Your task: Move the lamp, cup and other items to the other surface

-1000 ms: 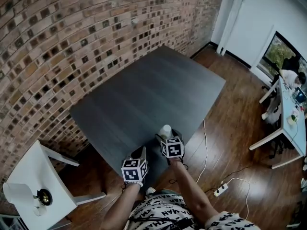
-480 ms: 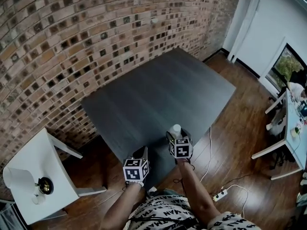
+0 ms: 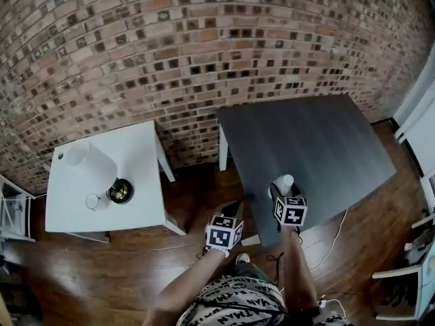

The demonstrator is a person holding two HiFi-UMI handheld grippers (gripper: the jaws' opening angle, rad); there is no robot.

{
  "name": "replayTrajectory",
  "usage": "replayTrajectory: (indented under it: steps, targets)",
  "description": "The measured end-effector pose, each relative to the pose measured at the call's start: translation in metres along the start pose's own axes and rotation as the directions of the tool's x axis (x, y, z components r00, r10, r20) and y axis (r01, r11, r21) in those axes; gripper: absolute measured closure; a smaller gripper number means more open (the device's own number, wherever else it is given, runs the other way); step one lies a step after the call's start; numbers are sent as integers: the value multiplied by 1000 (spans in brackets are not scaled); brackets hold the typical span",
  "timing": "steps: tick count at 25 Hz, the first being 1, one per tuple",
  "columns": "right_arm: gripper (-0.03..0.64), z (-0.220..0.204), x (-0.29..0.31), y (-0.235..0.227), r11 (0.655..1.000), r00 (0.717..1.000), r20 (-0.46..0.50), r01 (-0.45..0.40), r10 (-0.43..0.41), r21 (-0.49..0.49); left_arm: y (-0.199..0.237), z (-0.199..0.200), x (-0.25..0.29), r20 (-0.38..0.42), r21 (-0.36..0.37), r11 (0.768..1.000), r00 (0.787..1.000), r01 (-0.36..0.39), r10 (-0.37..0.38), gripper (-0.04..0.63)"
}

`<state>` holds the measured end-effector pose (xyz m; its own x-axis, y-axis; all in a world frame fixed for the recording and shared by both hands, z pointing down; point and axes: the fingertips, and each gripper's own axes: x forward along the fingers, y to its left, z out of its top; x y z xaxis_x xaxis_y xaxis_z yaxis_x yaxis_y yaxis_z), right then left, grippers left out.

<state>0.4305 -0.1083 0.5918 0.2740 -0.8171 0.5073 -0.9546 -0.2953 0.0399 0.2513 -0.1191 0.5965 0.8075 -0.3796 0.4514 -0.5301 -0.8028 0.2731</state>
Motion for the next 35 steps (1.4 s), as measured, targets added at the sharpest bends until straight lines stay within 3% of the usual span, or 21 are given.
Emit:
replayTrajectory:
  steps: [7, 13, 17, 27, 31, 35]
  targets:
    - [291, 13, 5, 186, 974, 978, -7, -211, 211, -84, 112, -36, -141, 32, -88, 977, 980, -193, 197, 592]
    - [291, 23, 16, 305, 916, 933, -34, -358, 358, -179, 183, -70, -233, 60, -200, 919, 932, -339, 357, 592]
    - [291, 31, 34, 371, 861, 892, -63, -449, 448, -238, 222, -83, -274, 76, -281, 861, 884, -424, 461, 592]
    - [291, 56, 108, 511, 688, 748, -125, -652, 651, -319, 303, -98, -317, 45, -435, 672, 731, -599, 681, 592]
    - [291, 55, 144, 536, 653, 720, -165, -685, 673, -322, 326, -98, -317, 24, -469, 610, 682, -639, 731, 592]
    - [291, 51, 165, 557, 612, 689, -193, -714, 698, -340, 343, -100, -316, 4, -497, 563, 647, -660, 763, 592]
